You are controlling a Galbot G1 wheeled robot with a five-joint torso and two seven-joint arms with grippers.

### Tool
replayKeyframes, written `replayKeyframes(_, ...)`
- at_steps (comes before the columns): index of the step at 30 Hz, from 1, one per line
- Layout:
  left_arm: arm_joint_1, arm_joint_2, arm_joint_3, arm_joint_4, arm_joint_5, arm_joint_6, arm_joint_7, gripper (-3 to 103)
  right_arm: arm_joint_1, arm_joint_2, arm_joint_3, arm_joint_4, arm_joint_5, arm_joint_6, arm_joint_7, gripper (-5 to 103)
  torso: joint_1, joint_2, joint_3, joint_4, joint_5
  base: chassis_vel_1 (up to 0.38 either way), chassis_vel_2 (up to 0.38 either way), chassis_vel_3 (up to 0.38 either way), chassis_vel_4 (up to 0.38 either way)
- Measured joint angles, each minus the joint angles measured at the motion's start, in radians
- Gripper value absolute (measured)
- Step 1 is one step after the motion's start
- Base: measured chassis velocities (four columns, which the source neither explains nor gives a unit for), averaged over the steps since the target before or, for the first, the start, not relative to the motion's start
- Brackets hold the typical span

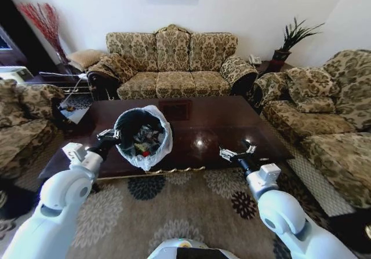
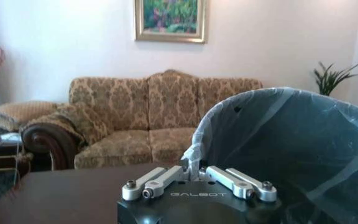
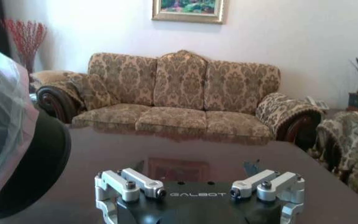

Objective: Move to the front of the table and place the trash on the table into the trash bin.

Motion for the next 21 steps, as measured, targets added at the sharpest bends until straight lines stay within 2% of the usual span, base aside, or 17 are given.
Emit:
replayKeyframes(4,0.008,0.000,-0.014,-0.009,-0.004,0.000,0.000,1,-0.004,0.000,0.001,0.004,0.000,0.000,0.000,100,0.000,0.000,0.000,-0.0002,-0.0016,0.351,-0.312,-0.371,0.304)
replayKeyframes(7,0.014,-0.003,-0.023,-0.018,-0.004,0.000,0.000,1,-0.013,0.003,0.002,0.006,-0.002,0.000,0.000,100,0.000,0.000,0.000,0.0001,0.0003,0.406,-0.329,-0.441,0.337)
replayKeyframes(10,0.023,-0.008,-0.033,-0.027,-0.005,0.001,0.000,1,-0.021,0.006,0.002,0.008,-0.009,0.002,-0.001,100,0.000,0.000,0.000,0.0001,-0.0029,0.375,-0.366,-0.371,0.365)
replayKeyframes(12,0.030,-0.014,-0.049,-0.034,-0.005,0.002,-0.002,1,-0.025,0.008,-0.002,0.008,-0.014,0.020,-0.007,100,-0.001,0.000,0.000,0.0004,-0.0001,0.408,-0.318,-0.414,0.314)
replayKeyframes(14,0.031,-0.016,-0.055,-0.034,-0.005,0.003,-0.002,1,-0.026,0.009,-0.004,0.007,-0.018,0.027,-0.009,100,0.000,0.000,0.000,0.0005,0.0005,0.415,-0.312,-0.399,0.285)
replayKeyframes(15,0.032,-0.018,-0.060,-0.035,-0.006,0.004,-0.004,1,-0.026,0.009,-0.005,0.006,-0.020,0.032,-0.011,100,0.000,0.000,0.000,0.0000,0.0001,0.325,-0.336,-0.384,0.310)
replayKeyframes(16,0.034,-0.027,-0.076,-0.032,-0.006,0.013,-0.016,1,-0.029,0.011,-0.008,0.006,-0.023,0.036,-0.014,100,-0.001,0.000,-0.001,-0.0003,-0.0019,0.243,-0.317,-0.308,0.310)
replayKeyframes(18,0.036,-0.035,-0.095,-0.028,-0.006,0.023,-0.025,1,-0.031,0.012,-0.009,0.007,-0.024,0.037,-0.015,100,-0.001,0.000,-0.001,-0.0002,-0.0022,0.243,-0.317,-0.256,0.292)
replayKeyframes(21,0.040,-0.063,-0.139,-0.011,0.006,0.038,-0.043,1,-0.037,0.018,-0.010,0.008,-0.029,0.039,-0.016,100,-0.001,0.000,-0.001,0.0005,-0.0001,0.133,-0.162,-0.170,0.193)
